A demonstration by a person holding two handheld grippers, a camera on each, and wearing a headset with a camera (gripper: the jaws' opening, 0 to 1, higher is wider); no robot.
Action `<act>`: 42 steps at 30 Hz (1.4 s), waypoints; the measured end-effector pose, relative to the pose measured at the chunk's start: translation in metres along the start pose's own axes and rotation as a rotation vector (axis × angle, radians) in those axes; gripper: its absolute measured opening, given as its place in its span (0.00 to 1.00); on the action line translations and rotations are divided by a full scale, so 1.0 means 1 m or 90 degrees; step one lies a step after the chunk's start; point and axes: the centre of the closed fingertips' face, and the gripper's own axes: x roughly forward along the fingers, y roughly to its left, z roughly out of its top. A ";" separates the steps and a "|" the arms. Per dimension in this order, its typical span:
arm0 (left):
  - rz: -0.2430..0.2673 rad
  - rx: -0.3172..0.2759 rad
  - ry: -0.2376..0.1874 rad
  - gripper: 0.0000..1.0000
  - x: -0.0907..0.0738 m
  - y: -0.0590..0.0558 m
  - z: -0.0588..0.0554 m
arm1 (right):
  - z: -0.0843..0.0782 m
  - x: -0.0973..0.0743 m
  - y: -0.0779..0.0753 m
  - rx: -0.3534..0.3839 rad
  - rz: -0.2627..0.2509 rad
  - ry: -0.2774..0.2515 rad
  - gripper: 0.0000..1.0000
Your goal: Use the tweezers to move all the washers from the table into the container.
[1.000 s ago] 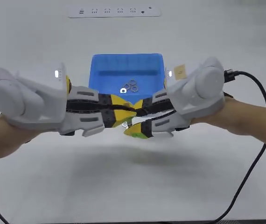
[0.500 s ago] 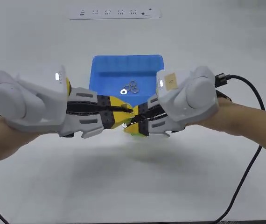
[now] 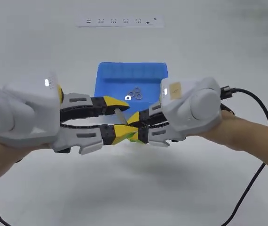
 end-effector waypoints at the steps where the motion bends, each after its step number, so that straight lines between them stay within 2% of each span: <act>1: 0.005 -0.016 -0.014 0.34 -0.003 -0.001 0.003 | 0.003 -0.002 0.000 -0.002 -0.003 -0.003 0.10; 3: 0.017 -0.057 -0.050 0.42 -0.009 -0.003 0.012 | 0.009 -0.005 -0.001 -0.003 -0.009 -0.010 0.10; 4: 0.026 -0.064 -0.059 0.44 -0.012 -0.002 0.014 | 0.011 -0.006 -0.001 -0.002 -0.011 -0.013 0.10; 15: 0.093 -0.078 -0.069 0.51 -0.049 0.000 0.010 | 0.029 -0.018 -0.003 0.005 -0.040 -0.036 0.09; 22: 0.125 -0.101 -0.068 0.58 -0.069 -0.001 0.000 | 0.047 -0.028 -0.011 0.004 -0.056 -0.059 0.09; 25: 0.138 -0.108 -0.067 0.62 -0.074 0.000 -0.004 | 0.058 -0.033 -0.018 0.005 -0.065 -0.077 0.09; 30: 0.155 -0.120 -0.068 0.67 -0.080 0.002 -0.010 | 0.067 -0.039 -0.032 0.005 -0.076 -0.090 0.09; 38: 0.174 -0.140 -0.064 0.80 -0.084 0.009 -0.018 | 0.070 -0.044 -0.059 0.017 -0.098 -0.100 0.09; 42: 0.183 -0.145 -0.053 0.90 -0.085 0.010 -0.021 | 0.066 -0.042 -0.074 0.032 -0.111 -0.108 0.09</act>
